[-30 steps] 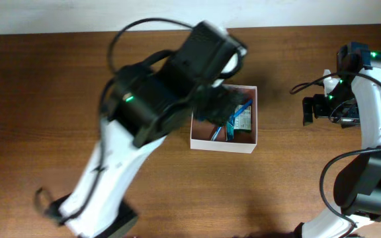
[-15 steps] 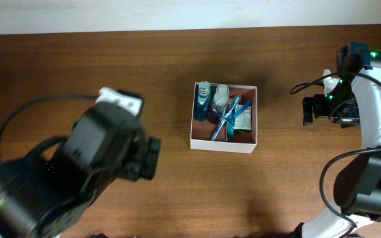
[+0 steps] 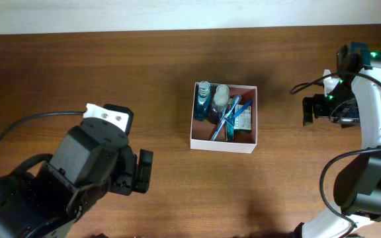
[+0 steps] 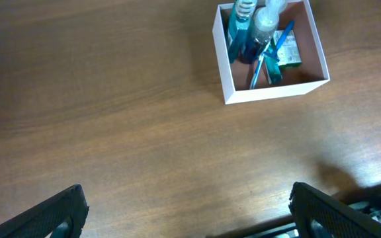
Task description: Pack container
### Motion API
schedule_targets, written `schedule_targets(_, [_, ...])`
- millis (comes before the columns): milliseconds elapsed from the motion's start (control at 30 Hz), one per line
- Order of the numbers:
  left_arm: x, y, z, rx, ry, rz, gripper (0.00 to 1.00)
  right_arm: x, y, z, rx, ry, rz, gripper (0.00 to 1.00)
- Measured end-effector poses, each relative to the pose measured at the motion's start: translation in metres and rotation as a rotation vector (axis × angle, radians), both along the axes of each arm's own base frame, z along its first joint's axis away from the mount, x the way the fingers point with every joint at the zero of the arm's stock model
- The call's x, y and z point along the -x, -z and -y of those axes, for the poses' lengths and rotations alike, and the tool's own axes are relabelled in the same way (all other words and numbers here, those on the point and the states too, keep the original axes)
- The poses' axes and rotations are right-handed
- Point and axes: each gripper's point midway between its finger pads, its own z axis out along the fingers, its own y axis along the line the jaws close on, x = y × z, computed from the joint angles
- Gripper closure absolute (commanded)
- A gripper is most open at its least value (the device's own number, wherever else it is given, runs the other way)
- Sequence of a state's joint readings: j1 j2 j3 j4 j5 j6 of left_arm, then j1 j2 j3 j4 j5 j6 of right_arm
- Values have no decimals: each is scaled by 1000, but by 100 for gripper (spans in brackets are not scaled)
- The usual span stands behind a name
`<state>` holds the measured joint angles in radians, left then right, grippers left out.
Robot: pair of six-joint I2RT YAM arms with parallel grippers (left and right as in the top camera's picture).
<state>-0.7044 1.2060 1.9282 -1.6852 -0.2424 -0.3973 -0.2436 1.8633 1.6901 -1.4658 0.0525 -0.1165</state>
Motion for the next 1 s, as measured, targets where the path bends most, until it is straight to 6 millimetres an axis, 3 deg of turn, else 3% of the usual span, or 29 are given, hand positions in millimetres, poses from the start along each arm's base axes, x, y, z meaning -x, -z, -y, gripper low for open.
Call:
schedule_targets(200, [-2, 11, 2, -18, 1, -23, 1, 0, 0, 0, 0, 0, 0, 1])
schedule_targets(433, [-35, 34, 27, -10, 55, 77, 1, 0, 0, 0, 0, 0, 0, 1])
schedule_targets(600, [-47, 71, 36, -23, 111, 140, 1, 0, 0, 0, 1, 0, 0, 1])
schedule_targets(733, [-52, 103, 30, -15, 104, 195, 1, 0, 0, 0, 1, 0, 0, 1])
schedule_targets(1000, [-51, 167, -5, 73, 6, 307, 0, 0, 0, 0, 1, 0, 0, 1])
